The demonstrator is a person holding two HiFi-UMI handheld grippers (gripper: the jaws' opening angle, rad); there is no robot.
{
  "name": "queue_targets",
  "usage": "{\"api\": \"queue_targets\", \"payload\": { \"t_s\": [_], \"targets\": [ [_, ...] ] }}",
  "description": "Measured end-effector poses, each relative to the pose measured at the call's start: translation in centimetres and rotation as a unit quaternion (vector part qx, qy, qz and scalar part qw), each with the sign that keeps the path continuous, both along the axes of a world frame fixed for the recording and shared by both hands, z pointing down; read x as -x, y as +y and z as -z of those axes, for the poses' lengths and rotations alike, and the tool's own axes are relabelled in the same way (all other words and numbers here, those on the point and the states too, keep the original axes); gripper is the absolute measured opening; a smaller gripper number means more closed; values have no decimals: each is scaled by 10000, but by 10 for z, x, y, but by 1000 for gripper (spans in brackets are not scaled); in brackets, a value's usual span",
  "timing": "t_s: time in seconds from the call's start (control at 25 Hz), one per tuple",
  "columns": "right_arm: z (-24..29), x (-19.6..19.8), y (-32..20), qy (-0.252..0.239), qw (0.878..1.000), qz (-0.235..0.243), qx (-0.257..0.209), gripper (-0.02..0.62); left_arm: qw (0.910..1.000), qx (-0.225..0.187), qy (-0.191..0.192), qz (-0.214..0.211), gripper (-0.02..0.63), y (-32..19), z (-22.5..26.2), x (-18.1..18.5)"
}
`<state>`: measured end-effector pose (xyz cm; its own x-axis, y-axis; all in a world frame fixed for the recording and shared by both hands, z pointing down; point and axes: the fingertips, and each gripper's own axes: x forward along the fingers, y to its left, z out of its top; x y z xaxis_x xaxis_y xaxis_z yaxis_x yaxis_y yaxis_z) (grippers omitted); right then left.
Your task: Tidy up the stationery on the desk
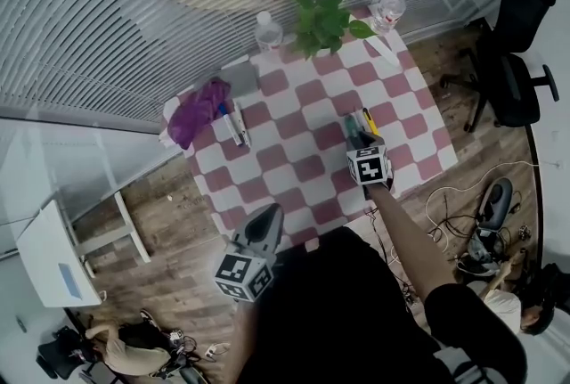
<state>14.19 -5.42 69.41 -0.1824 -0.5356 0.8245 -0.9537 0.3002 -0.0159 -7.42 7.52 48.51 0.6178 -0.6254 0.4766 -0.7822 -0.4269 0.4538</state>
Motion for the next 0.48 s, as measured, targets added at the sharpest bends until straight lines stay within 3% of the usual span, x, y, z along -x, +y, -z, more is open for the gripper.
{"api": "queue_targets", "payload": {
  "t_s": [0.48],
  "targets": [
    [10,1,-3,-53,9996,135,-233,181,10000,15,-76,50,34,-6,-4,-7]
  ]
}}
